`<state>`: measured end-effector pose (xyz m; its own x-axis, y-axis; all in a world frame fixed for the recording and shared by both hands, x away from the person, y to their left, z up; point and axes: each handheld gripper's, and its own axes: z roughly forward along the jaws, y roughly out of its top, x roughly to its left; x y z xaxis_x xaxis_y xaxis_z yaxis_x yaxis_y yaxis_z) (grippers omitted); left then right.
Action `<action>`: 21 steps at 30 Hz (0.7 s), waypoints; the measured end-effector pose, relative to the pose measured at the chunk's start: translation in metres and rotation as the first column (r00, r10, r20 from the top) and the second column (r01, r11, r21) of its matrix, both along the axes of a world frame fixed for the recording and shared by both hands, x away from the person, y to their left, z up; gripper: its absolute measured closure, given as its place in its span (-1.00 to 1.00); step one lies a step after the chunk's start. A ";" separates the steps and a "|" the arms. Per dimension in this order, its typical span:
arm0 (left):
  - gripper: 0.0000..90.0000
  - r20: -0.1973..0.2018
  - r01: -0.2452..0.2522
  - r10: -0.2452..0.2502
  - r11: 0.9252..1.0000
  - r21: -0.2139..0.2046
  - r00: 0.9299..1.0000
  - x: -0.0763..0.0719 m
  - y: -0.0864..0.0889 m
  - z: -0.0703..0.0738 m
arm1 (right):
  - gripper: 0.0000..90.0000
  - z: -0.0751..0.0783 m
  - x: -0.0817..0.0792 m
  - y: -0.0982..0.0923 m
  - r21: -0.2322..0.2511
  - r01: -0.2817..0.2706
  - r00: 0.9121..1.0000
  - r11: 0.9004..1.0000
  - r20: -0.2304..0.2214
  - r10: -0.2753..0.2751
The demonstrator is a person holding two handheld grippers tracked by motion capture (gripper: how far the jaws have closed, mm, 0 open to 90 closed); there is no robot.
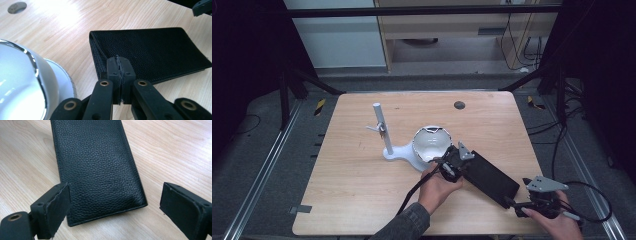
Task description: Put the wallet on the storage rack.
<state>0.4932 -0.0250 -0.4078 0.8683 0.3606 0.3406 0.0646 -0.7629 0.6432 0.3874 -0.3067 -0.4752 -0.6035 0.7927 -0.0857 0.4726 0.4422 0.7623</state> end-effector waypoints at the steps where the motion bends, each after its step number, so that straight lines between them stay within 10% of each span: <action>1: 0.97 -0.001 0.003 -0.003 1.000 0.008 1.000 0.000 0.000 0.002 | -0.78 0.001 0.000 0.000 -0.001 -0.003 1.000 1.000 0.001 0.003; 21: 0.97 0.020 0.039 -0.041 0.998 0.055 0.999 -0.007 -0.001 0.041 | -0.78 0.008 0.008 0.010 0.020 -0.015 1.000 1.000 0.009 0.015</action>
<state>0.4860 -0.0264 -0.3668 0.8739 0.3062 0.3776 0.0199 -0.7986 0.6016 0.3954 -0.2971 -0.4677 -0.6145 0.7853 -0.0750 0.4594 0.4335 0.7753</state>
